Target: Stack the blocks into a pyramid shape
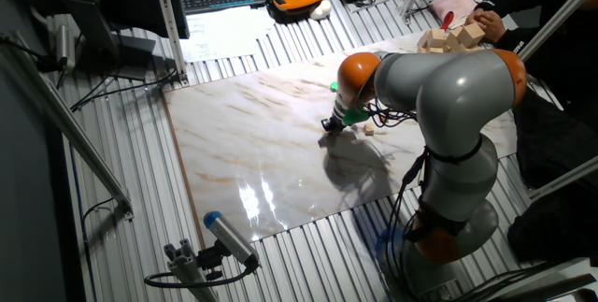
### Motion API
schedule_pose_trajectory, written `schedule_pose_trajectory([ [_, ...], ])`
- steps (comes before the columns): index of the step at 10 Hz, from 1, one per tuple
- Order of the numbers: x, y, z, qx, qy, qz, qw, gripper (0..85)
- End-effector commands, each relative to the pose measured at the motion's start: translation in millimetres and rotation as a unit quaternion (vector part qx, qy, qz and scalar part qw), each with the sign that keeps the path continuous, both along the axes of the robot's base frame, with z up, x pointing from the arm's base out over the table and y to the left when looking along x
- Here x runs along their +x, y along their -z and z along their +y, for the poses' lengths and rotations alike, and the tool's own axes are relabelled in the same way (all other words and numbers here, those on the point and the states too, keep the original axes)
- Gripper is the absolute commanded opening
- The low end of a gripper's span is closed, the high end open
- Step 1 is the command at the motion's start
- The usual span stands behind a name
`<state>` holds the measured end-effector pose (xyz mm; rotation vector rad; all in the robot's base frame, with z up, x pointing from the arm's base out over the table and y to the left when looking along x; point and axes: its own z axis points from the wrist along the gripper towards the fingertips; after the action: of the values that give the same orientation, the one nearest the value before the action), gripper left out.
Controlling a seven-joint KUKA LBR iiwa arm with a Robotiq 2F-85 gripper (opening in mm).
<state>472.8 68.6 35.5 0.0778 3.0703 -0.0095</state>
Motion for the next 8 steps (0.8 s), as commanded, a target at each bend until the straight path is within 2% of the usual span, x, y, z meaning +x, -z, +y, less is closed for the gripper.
schedule_pose_trajectory([
  [1,0.2,-0.3,0.1,0.001,0.002,-0.002,1.0000,17.0],
  [2,0.7,-0.7,-0.1,0.001,0.005,-0.003,1.0000,34.0],
  [4,0.8,-1.1,0.4,0.000,0.011,-0.006,0.9999,34.0],
  [5,0.9,-1.6,1.2,-0.001,0.014,-0.006,0.9999,51.0],
  [8,1.1,-3.1,2.3,-0.002,0.019,-0.007,0.9998,51.0],
])
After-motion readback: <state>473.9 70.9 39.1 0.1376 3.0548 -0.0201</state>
